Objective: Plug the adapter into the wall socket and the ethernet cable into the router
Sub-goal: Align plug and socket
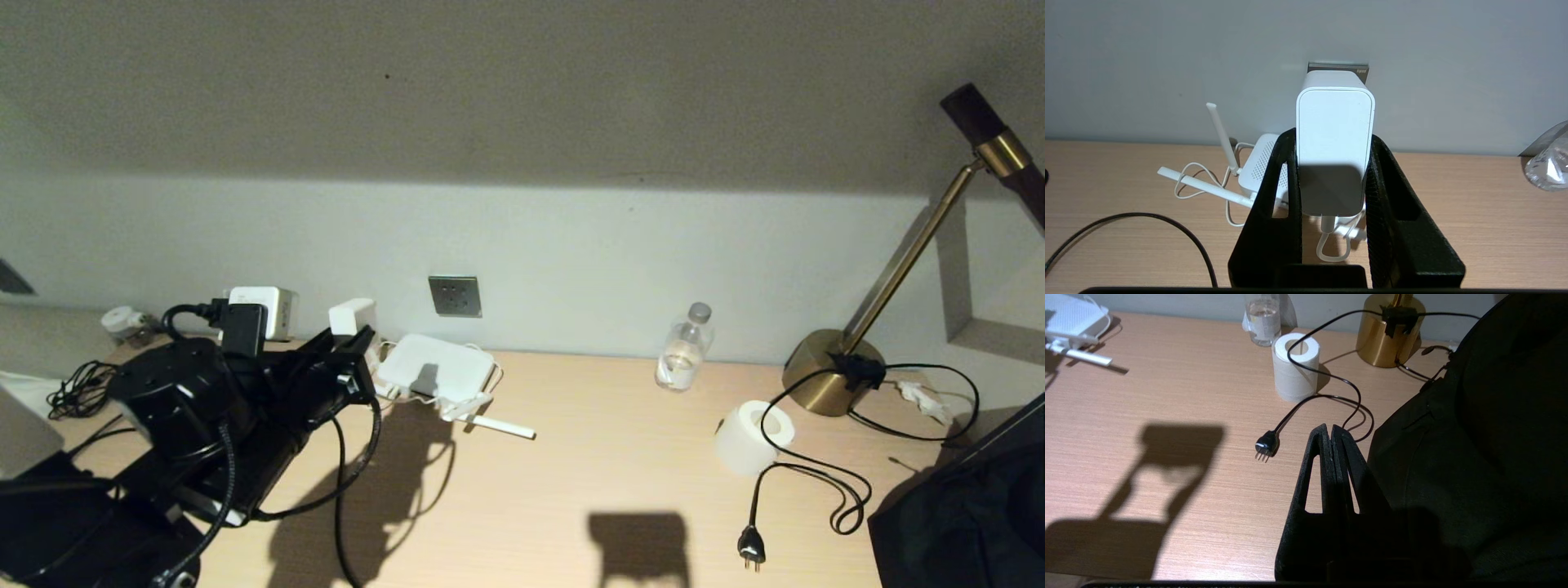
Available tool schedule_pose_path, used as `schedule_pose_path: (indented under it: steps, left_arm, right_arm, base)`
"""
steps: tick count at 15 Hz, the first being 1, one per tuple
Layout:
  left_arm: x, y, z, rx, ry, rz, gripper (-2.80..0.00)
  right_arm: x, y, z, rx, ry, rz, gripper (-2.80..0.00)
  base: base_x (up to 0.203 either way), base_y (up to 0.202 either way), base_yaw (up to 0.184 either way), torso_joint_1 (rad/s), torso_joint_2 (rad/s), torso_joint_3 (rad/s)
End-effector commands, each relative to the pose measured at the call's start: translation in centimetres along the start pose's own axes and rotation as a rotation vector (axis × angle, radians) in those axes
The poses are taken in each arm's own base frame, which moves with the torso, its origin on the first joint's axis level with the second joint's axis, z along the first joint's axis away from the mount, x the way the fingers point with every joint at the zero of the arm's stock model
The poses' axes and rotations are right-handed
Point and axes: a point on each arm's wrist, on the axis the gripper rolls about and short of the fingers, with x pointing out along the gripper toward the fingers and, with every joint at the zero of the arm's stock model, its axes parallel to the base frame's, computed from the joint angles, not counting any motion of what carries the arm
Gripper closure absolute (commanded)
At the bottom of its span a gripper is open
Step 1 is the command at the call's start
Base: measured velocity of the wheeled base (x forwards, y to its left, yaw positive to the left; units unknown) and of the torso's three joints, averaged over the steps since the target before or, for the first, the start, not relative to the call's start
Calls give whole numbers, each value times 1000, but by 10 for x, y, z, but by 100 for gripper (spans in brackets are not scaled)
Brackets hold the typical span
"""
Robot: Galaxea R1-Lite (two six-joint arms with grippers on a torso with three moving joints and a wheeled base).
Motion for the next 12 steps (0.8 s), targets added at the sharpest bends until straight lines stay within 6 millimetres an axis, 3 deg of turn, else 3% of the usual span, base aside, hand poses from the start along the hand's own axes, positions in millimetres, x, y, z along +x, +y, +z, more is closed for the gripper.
schedule_pose_path:
  steps: [1, 8, 12]
  left_arm:
    - [0, 0, -1, 0, -1, 1, 0]
    - [-22, 5, -12, -12, 74, -3, 0]
    - [-22, 5, -13, -23, 78, -1, 0]
  right_arm:
    - [0, 0, 0, -1, 2, 1, 0]
    - [0, 0, 0, -6, 1, 1, 0]
    - [0, 0, 0, -8, 1, 2, 0]
  base:
    - [0, 0, 0, 3, 3, 203]
    - [0, 0, 0, 1, 0, 61]
    - [0, 0, 0, 0, 0, 0]
